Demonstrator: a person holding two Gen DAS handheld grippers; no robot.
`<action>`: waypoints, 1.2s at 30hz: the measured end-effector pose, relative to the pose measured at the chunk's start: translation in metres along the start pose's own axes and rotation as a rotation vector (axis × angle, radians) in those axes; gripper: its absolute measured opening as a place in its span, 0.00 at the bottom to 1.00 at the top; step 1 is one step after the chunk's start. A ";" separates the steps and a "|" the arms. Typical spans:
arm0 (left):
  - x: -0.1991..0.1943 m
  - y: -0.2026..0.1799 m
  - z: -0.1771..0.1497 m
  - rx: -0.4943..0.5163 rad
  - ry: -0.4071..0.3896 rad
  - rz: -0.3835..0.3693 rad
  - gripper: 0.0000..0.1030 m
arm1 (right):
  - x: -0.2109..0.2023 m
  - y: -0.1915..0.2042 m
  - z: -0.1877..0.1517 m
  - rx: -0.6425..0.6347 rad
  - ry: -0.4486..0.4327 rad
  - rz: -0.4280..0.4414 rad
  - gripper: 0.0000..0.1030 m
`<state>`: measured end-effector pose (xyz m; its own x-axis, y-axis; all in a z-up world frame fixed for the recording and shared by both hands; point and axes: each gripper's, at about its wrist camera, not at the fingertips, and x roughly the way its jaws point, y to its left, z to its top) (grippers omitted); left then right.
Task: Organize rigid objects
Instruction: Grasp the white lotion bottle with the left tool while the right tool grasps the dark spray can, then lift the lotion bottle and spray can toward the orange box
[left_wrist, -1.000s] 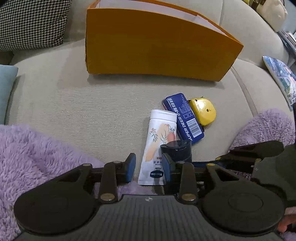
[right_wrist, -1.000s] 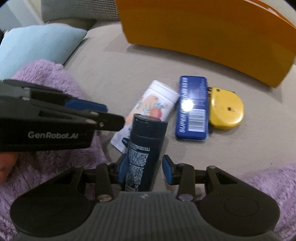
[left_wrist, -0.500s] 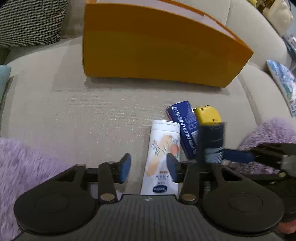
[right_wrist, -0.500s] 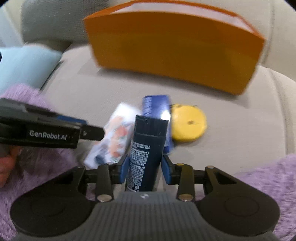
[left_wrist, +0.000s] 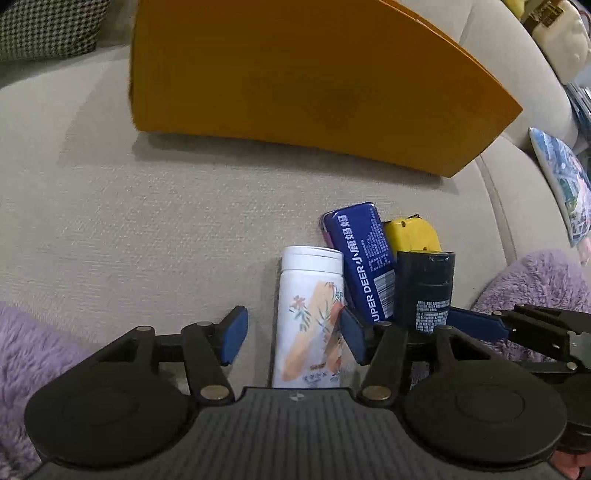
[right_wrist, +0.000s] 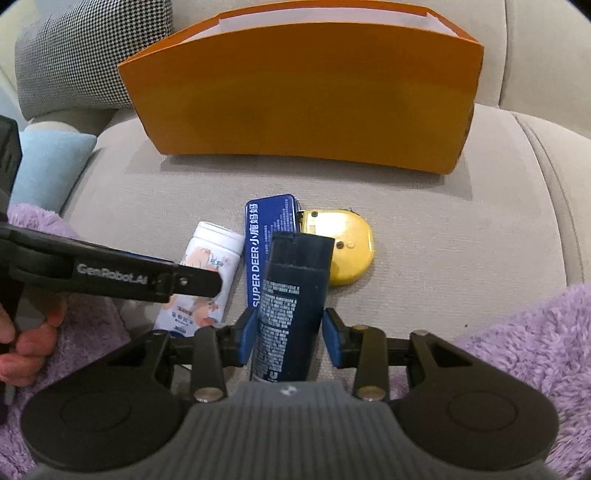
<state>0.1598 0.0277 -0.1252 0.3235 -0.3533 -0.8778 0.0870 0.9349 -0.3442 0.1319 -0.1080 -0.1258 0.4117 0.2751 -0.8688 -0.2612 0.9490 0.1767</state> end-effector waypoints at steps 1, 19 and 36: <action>0.001 -0.003 0.000 0.014 -0.005 0.002 0.56 | 0.000 -0.002 -0.001 0.009 0.001 0.005 0.39; -0.026 -0.015 -0.016 0.023 -0.076 -0.023 0.26 | -0.014 -0.010 -0.003 0.055 -0.053 0.087 0.39; -0.133 -0.026 0.039 0.049 -0.378 -0.073 0.26 | -0.102 0.008 0.066 -0.151 -0.347 0.095 0.38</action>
<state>0.1513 0.0520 0.0137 0.6382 -0.3893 -0.6642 0.1641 0.9117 -0.3767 0.1456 -0.1179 -0.0053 0.6433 0.4209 -0.6395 -0.4276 0.8904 0.1559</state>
